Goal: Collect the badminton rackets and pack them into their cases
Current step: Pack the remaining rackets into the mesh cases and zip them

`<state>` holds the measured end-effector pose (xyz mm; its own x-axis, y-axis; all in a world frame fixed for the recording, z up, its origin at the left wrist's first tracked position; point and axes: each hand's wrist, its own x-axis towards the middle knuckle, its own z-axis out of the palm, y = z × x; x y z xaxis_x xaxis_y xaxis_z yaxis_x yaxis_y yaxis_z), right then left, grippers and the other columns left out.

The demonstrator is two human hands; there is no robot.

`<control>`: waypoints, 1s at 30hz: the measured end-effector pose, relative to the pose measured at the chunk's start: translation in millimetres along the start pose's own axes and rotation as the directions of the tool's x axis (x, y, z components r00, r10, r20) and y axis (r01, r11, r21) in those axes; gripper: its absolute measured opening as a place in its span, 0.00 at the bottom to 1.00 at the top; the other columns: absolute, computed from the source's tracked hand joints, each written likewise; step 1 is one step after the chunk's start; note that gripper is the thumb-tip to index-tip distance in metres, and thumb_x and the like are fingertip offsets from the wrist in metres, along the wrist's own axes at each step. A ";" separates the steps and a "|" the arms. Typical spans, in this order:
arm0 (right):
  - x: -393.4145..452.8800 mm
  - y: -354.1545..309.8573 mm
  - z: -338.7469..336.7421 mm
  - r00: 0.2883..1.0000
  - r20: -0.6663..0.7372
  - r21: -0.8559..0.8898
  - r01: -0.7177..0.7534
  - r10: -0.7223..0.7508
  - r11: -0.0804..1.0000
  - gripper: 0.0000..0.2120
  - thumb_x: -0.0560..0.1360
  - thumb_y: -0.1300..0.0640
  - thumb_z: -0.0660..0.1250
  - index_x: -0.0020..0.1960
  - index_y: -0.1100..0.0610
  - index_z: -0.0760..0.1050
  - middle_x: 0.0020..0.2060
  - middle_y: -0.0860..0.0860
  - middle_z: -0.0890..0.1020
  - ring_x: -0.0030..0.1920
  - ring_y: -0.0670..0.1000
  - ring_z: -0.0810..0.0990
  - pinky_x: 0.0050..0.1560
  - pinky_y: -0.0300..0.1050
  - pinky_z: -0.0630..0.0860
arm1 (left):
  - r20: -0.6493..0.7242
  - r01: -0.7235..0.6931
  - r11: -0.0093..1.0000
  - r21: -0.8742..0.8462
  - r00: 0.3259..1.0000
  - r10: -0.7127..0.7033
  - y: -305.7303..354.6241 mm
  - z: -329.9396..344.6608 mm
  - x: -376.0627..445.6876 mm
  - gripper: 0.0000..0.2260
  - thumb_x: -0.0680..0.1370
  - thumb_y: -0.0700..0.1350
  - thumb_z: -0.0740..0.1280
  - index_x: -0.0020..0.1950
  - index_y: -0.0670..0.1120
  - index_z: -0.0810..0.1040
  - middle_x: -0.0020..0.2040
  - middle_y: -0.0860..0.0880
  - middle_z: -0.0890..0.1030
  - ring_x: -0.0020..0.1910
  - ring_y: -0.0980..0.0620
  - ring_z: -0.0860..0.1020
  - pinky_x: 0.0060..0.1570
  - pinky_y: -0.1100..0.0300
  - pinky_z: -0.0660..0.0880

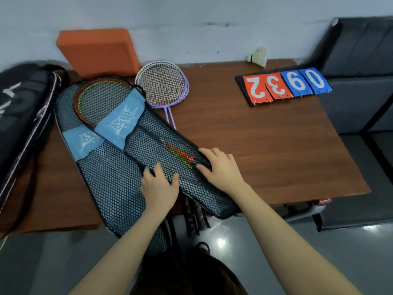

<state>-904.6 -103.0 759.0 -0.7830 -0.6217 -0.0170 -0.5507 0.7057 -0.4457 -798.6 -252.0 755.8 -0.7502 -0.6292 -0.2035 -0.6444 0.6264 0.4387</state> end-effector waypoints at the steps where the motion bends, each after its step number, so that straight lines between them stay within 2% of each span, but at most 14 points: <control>1: 10.0 -4.1 1.5 1.000 0.028 -0.020 0.003 -0.003 1.000 0.23 0.78 0.44 0.58 0.70 0.49 0.62 0.59 0.52 0.74 0.58 0.55 0.73 0.56 0.53 0.67 | 0.002 0.018 1.000 -0.025 1.000 -0.018 -0.6 -0.5 2.8 0.29 0.76 0.56 0.63 0.72 0.43 0.59 0.72 0.36 0.58 0.69 0.37 0.61 0.67 0.42 0.61; 4: 28.1 -9.3 2.8 0.995 0.090 0.039 -0.051 0.047 0.998 0.24 0.76 0.48 0.62 0.71 0.47 0.61 0.59 0.52 0.72 0.59 0.56 0.72 0.56 0.52 0.65 | -0.003 0.079 0.986 -0.149 0.997 -0.080 -0.7 1.1 5.8 0.29 0.76 0.53 0.65 0.71 0.42 0.60 0.72 0.37 0.56 0.70 0.38 0.59 0.68 0.43 0.61; 6: 31.2 -8.3 -0.9 0.986 0.138 0.227 -0.119 0.089 0.967 0.25 0.75 0.51 0.66 0.69 0.45 0.63 0.59 0.51 0.72 0.60 0.55 0.72 0.61 0.54 0.65 | 0.014 0.119 0.952 -0.282 0.993 -0.120 -2.0 1.8 6.1 0.29 0.75 0.51 0.66 0.72 0.43 0.60 0.72 0.38 0.57 0.70 0.40 0.61 0.68 0.45 0.61; 8: 28.2 -4.5 -7.2 0.983 0.162 0.359 -0.139 0.086 0.923 0.24 0.74 0.54 0.67 0.68 0.44 0.66 0.61 0.49 0.74 0.63 0.53 0.71 0.66 0.59 0.63 | 0.019 0.077 0.912 -0.403 0.997 -0.076 -3.8 1.9 5.4 0.27 0.76 0.47 0.66 0.72 0.44 0.60 0.70 0.42 0.62 0.67 0.44 0.65 0.67 0.49 0.64; 11: 19.8 -2.4 -16.4 0.990 0.136 0.335 -0.084 0.040 0.938 0.19 0.75 0.54 0.67 0.65 0.43 0.69 0.61 0.44 0.76 0.62 0.49 0.73 0.66 0.55 0.61 | -0.013 0.056 0.836 -0.545 0.997 -0.076 -3.1 -2.0 3.0 0.26 0.76 0.45 0.67 0.72 0.46 0.62 0.66 0.46 0.66 0.59 0.50 0.72 0.62 0.52 0.71; 14: 12.4 -11.9 -19.4 0.995 0.100 0.308 -0.028 -0.003 0.951 0.16 0.75 0.52 0.67 0.61 0.45 0.72 0.57 0.43 0.79 0.57 0.47 0.76 0.63 0.51 0.64 | -0.042 0.083 0.806 -0.587 0.990 -0.133 0.0 -3.2 1.0 0.27 0.75 0.46 0.68 0.71 0.47 0.62 0.64 0.46 0.64 0.56 0.50 0.71 0.60 0.54 0.71; 18: 3.7 -24.3 -13.7 1.000 0.005 0.328 0.003 -0.005 0.945 0.12 0.74 0.52 0.68 0.57 0.47 0.74 0.49 0.42 0.80 0.45 0.45 0.75 0.56 0.50 0.69 | -0.192 -0.019 0.773 -0.634 0.972 -0.134 0.0 -9.2 -4.9 0.22 0.75 0.41 0.67 0.68 0.49 0.68 0.61 0.44 0.67 0.52 0.51 0.73 0.56 0.60 0.72; 20: 3.8 -29.5 -13.4 1.000 0.023 0.374 -0.012 0.004 0.927 0.14 0.73 0.53 0.69 0.58 0.46 0.73 0.48 0.40 0.78 0.45 0.44 0.74 0.52 0.48 0.70 | -0.256 -0.067 0.774 -0.630 0.958 -0.125 -2.1 -16.1 -7.1 0.19 0.76 0.39 0.66 0.66 0.48 0.71 0.62 0.45 0.67 0.48 0.62 0.72 0.49 0.73 0.69; 22: 7.6 -34.7 -13.7 0.996 0.090 0.426 -0.050 0.013 0.903 0.17 0.73 0.54 0.68 0.60 0.45 0.71 0.52 0.43 0.79 0.50 0.45 0.75 0.52 0.46 0.72 | -0.307 -0.107 0.784 -0.612 0.945 -0.110 -2.4 -27.1 -7.5 0.18 0.76 0.38 0.65 0.66 0.47 0.72 0.63 0.47 0.66 0.39 0.67 0.71 0.42 0.76 0.66; 23: 9.5 -37.8 -12.8 0.994 0.113 0.442 -0.063 0.015 0.895 0.18 0.73 0.54 0.68 0.62 0.44 0.70 0.54 0.45 0.80 0.52 0.46 0.75 0.53 0.46 0.73 | -0.343 -0.139 0.791 -0.596 0.935 -0.094 -3.0 -34.1 -7.2 0.17 0.77 0.37 0.65 0.66 0.46 0.73 0.63 0.47 0.67 0.38 0.68 0.70 0.42 0.77 0.66; 25: 10.7 -47.3 -9.2 0.994 0.111 0.459 -0.068 0.019 0.886 0.20 0.74 0.53 0.68 0.65 0.46 0.70 0.57 0.46 0.79 0.56 0.48 0.76 0.57 0.47 0.73 | -0.417 -0.211 0.805 -0.555 0.908 -0.050 -6.4 -49.7 -6.9 0.16 0.76 0.36 0.64 0.65 0.43 0.74 0.63 0.45 0.68 0.43 0.72 0.70 0.45 0.80 0.63; 26: 9.9 -53.7 -6.9 0.996 0.082 0.465 -0.060 0.025 0.883 0.20 0.74 0.54 0.67 0.66 0.48 0.71 0.58 0.46 0.79 0.58 0.48 0.76 0.59 0.47 0.73 | -0.438 -0.237 0.814 -0.530 0.899 -0.024 -9.9 -58.2 -6.9 0.16 0.76 0.35 0.64 0.64 0.42 0.74 0.64 0.44 0.69 0.46 0.71 0.70 0.45 0.81 0.62; 28: 7.9 -69.6 -1.8 0.999 -0.043 0.461 0.001 0.020 0.888 0.19 0.75 0.56 0.67 0.65 0.51 0.73 0.58 0.46 0.79 0.58 0.48 0.77 0.59 0.45 0.73 | -0.456 -0.271 0.832 -0.485 0.889 0.023 -20.2 -75.5 -5.7 0.16 0.77 0.36 0.64 0.64 0.41 0.74 0.66 0.42 0.69 0.49 0.64 0.71 0.47 0.81 0.63; 30: 6.2 -90.1 0.5 0.987 -0.160 0.441 0.074 -0.002 0.894 0.17 0.75 0.58 0.67 0.63 0.54 0.75 0.54 0.47 0.80 0.54 0.49 0.78 0.55 0.44 0.74 | -0.460 -0.289 0.837 -0.464 0.886 0.051 -31.8 -92.2 -2.7 0.16 0.77 0.37 0.63 0.65 0.42 0.74 0.66 0.42 0.70 0.59 0.57 0.70 0.55 0.79 0.63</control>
<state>-859.6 -170.6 798.6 -0.8178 -0.5612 0.1274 -0.4227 0.4356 -0.7947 -762.5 -312.7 823.1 -0.6294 -0.7375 0.2448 -0.2539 0.4929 0.8322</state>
